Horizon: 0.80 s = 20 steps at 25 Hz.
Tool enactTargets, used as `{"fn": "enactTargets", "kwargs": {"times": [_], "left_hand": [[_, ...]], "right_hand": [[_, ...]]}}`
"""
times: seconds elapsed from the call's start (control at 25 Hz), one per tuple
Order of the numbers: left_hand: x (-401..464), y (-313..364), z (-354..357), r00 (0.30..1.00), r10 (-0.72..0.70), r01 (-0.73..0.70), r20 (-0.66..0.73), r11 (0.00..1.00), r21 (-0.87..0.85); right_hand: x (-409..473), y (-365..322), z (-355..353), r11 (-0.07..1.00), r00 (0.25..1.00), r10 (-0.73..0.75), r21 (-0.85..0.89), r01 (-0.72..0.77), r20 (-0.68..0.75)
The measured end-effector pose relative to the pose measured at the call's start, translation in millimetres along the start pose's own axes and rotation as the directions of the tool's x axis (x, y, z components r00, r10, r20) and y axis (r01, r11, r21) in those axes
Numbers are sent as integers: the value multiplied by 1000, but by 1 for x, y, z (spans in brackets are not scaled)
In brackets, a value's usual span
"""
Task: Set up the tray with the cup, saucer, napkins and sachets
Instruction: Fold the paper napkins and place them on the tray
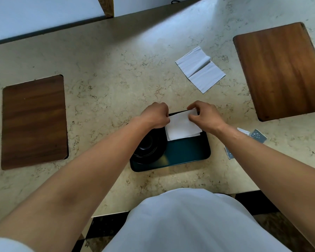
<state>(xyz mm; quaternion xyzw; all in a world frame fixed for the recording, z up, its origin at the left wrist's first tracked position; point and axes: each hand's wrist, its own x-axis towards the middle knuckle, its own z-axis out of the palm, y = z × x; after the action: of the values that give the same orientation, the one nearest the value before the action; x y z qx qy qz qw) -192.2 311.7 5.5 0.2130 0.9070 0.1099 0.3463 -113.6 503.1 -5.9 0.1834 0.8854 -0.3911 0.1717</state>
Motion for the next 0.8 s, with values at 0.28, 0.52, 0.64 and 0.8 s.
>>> {"fn": "enactTargets", "kwargs": {"times": [0.28, 0.52, 0.64, 0.8], "left_hand": [[-1, 0, -2, 1000, 2, -2, -7, 997, 72], [0, -2, -3, 1000, -12, 12, 3, 999, 44], [0, -4, -5, 1000, -12, 12, -2, 999, 37], [0, -5, -7, 1000, -1, 1, -11, 1000, 9]], "right_hand": [[0, -5, -3, 979, 1000, -10, -203, 5, -24], [0, -2, -3, 990, 998, 40, -134, -46, -47], [0, 0, -4, 993, 997, 70, -88, -74, -44], [-2, 2, -5, 996, 996, 90, -1, -90, -8]]}}
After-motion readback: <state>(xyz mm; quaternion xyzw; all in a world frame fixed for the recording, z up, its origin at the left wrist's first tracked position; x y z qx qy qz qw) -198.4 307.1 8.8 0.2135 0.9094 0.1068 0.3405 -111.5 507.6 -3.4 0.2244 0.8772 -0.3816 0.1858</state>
